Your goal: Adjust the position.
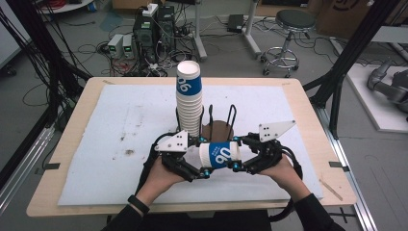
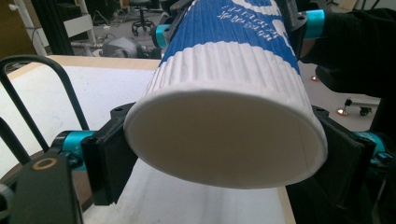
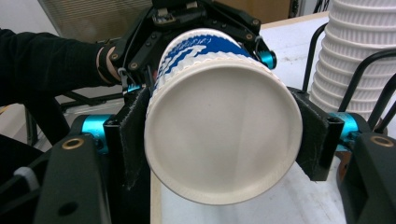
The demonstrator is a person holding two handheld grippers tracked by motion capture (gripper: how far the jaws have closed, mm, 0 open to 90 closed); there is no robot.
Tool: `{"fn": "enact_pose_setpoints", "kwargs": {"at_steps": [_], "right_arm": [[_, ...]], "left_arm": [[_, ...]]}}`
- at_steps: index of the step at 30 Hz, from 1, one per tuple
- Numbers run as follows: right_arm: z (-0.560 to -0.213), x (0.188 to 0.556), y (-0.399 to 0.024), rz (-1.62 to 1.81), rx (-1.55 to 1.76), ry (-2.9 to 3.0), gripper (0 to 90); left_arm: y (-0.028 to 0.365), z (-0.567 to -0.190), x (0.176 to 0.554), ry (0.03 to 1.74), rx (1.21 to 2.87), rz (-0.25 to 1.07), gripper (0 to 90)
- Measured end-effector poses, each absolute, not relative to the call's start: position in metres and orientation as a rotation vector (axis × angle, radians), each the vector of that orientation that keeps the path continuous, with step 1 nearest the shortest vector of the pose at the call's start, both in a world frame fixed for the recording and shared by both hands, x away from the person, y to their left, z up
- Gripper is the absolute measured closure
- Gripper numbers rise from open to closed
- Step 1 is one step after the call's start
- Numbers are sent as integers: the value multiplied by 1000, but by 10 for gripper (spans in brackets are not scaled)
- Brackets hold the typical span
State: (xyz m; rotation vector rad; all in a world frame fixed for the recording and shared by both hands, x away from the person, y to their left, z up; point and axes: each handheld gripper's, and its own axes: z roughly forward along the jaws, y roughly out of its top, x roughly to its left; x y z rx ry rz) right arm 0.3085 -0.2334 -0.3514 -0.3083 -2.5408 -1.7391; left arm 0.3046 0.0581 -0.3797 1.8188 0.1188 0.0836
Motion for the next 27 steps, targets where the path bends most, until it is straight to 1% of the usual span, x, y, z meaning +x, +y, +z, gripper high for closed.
{"fn": "enact_pose_setpoints", "kwargs": {"at_steps": [5,6,10,12,14,23,24,27], "right_arm": [[-352,308,-233,-1721,-306,-2559,288],[-353,308,-232,-1710,-313,-2585,248],[-348,306,-231,-1668,-318,-2661,219],[-345,304,-230,-1631,-272,-2718,219],[-344,301,-226,-1587,-248,-2778,219],[-350,298,-212,-1428,-177,-2897,224],[-351,298,-211,-1427,-165,-2893,277],[-351,298,-213,-1446,-146,-2890,283]], "left_arm": [[59,-377,304,105,1859,97,192],[58,-376,304,107,1872,97,192],[58,-371,304,81,1956,127,192],[57,-370,304,75,1978,133,192],[53,-369,302,47,2051,161,192],[50,-366,299,37,2080,164,193],[50,-365,299,33,2081,165,192],[52,-365,299,41,2050,163,170]]}}
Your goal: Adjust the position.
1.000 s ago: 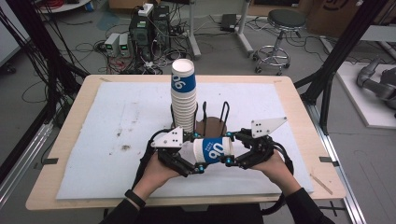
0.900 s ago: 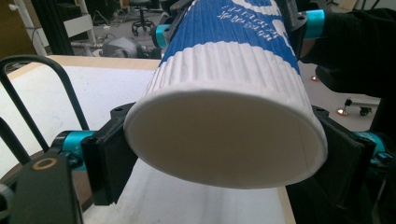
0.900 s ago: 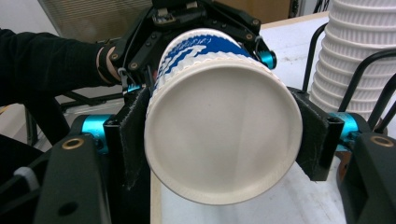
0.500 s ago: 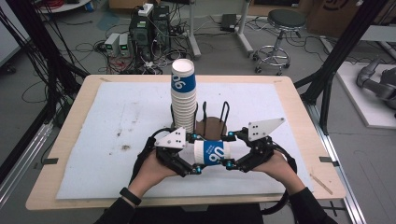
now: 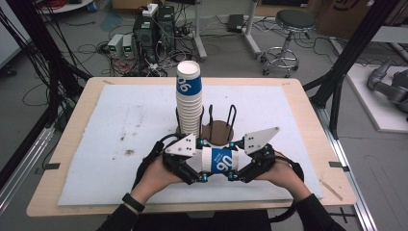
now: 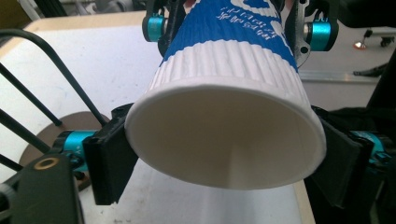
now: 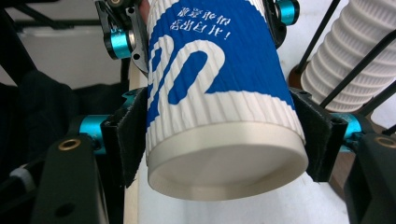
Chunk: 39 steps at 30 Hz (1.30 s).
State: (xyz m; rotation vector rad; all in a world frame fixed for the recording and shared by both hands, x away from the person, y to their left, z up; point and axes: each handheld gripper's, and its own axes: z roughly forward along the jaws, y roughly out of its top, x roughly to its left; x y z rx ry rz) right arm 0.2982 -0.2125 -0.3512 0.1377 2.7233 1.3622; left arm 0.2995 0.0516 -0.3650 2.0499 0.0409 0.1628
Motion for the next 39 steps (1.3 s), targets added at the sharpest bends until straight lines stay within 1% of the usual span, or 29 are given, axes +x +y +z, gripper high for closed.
{"fn": "enact_pose_setpoints", "kwargs": {"at_steps": [1,2,3,5,7,9,16,18,19,21,26,27,28,29,34,39], "right_arm": [[-351,300,-215,1412,151,2722,284],[-351,300,-215,1412,151,2722,284],[-352,301,-217,1433,155,2721,286],[-353,304,-224,1547,190,2686,287],[-353,306,-227,1602,209,2670,287],[-354,306,-228,1665,220,2645,287],[-355,306,-230,1742,222,2612,286],[-355,306,-229,1745,214,2607,286],[-355,305,-228,1736,220,2607,285],[-356,305,-228,1726,211,2613,286],[-356,305,-228,1698,212,2625,283],[-356,305,-228,1687,208,2629,277],[-356,305,-227,1649,213,2642,253],[-354,305,-226,1581,222,2661,209],[-349,301,-221,1418,172,2712,209],[-356,299,-209,1289,149,2764,211]], "left_arm": [[53,-366,300,66,1986,142,165],[53,-366,300,66,1986,142,160],[56,-367,302,75,1939,123,160],[58,-369,303,98,1874,88,122],[60,-369,304,112,1817,66,106],[60,-368,305,123,1776,36,92],[60,-368,310,158,1702,-8,92],[60,-367,311,160,1708,-15,94],[59,-367,311,148,1711,-29,164],[58,-365,311,134,1742,-17,176],[57,-362,310,123,1790,-2,187],[56,-360,310,119,1821,12,187],[55,-359,309,114,1843,16,187],[55,-358,309,106,1874,24,191],[50,-352,305,64,1976,85,193],[48,-349,304,52,2006,105,196]]}}
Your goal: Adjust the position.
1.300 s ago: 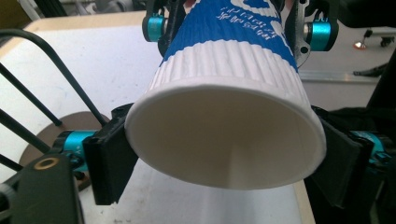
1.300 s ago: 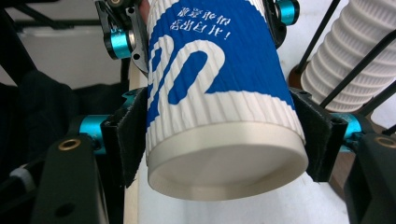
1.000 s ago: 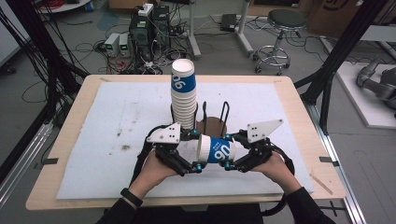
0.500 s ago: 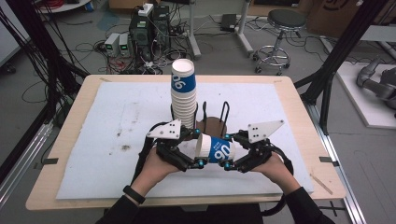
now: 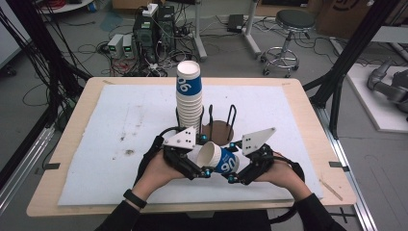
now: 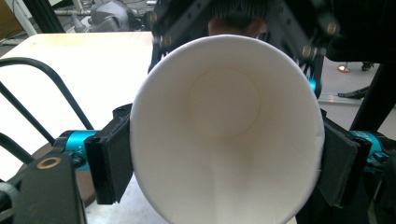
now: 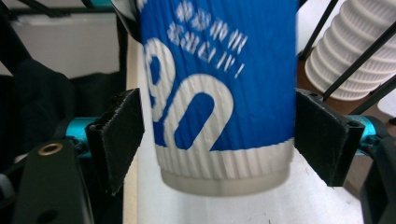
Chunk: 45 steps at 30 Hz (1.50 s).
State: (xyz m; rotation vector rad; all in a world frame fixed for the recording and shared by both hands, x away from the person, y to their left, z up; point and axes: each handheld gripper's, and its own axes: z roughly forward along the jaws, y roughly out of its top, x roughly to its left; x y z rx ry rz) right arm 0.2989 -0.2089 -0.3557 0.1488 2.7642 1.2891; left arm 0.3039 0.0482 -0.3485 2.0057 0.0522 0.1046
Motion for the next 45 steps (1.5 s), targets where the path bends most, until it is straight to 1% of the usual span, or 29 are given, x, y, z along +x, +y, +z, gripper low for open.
{"fn": "enact_pose_setpoints", "kwargs": {"at_steps": [1,2,4,9,10,20,23,24,28,30,32,37,40,41,42,45], "right_arm": [[-356,299,-209,1289,149,2764,211],[-359,299,-206,1274,143,2764,278],[-360,299,-205,1285,125,2750,292],[-362,302,-210,1414,145,2738,295],[-361,302,-211,1446,152,2724,295],[-360,303,-217,1600,188,2655,295],[-360,302,-216,1599,192,2655,295],[-361,303,-216,1599,199,2652,296],[-361,302,-216,1580,201,2649,286],[-361,302,-216,1573,203,2654,276],[-359,302,-215,1527,222,2670,217],[-355,299,-212,1493,203,2672,217],[-359,299,-207,1485,224,2691,213],[-361,300,-206,1490,238,2693,214],[-365,301,-204,1504,244,2694,283],[-367,300,-202,1542,226,2681,297]], "left_arm": [[48,-349,304,52,2006,105,196],[49,-348,304,55,1990,94,195],[49,-347,303,58,1975,96,178],[51,-348,303,88,1846,63,149],[51,-349,303,97,1817,50,129],[52,-353,307,140,1735,6,111],[52,-353,308,131,1728,0,136],[52,-353,308,124,1725,5,168],[52,-352,308,122,1741,14,191],[52,-351,308,116,1756,21,193],[51,-349,307,101,1794,37,201],[51,-346,306,87,1829,59,204],[49,-344,305,83,1821,61,204],[49,-343,304,82,1821,61,204],[49,-342,304,78,1824,71,204],[47,-341,303,82,1798,75,185]]}}
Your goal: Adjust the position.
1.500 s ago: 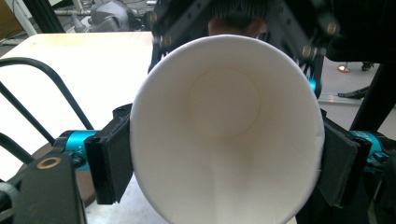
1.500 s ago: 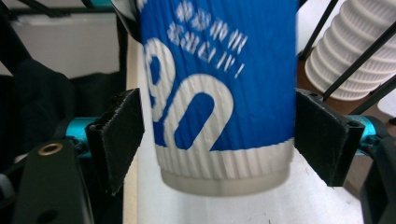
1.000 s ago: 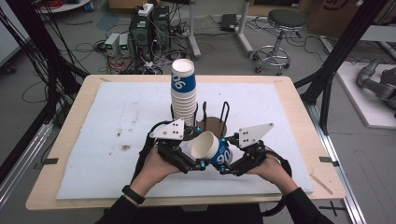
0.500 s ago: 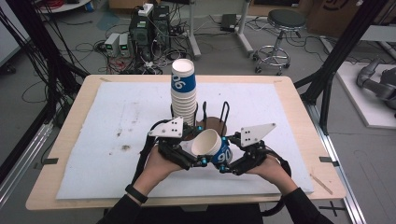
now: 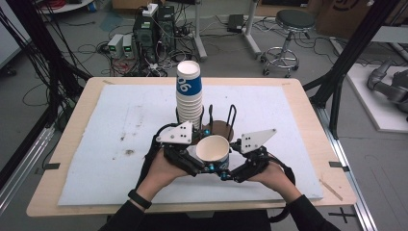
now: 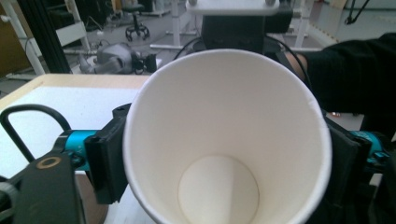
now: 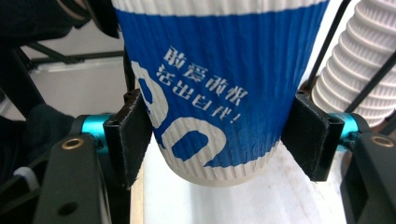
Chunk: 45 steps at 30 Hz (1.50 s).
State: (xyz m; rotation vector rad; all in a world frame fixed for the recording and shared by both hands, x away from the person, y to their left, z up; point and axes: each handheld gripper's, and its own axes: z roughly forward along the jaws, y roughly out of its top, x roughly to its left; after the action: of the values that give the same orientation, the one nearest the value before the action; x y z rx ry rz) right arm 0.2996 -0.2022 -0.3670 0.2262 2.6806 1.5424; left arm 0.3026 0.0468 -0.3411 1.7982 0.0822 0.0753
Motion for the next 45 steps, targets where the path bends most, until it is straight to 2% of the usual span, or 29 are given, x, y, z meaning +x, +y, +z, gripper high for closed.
{"fn": "enact_pose_setpoints", "kwargs": {"at_steps": [9,17,19,31,38,45], "right_arm": [[-366,298,-205,1690,229,2601,297],[-366,299,-208,1760,246,2565,297],[-367,298,-207,1768,253,2559,297],[-367,297,-208,1778,267,2548,295],[-368,295,-204,1823,300,2520,217],[-369,295,-201,1913,333,2484,219]], "left_arm": [[47,-343,302,92,1674,45,146],[46,-345,302,100,1618,41,145],[46,-345,303,101,1607,38,169],[44,-342,303,87,1627,45,224],[41,-340,303,79,1680,59,235],[39,-339,302,74,1709,58,238]]}}
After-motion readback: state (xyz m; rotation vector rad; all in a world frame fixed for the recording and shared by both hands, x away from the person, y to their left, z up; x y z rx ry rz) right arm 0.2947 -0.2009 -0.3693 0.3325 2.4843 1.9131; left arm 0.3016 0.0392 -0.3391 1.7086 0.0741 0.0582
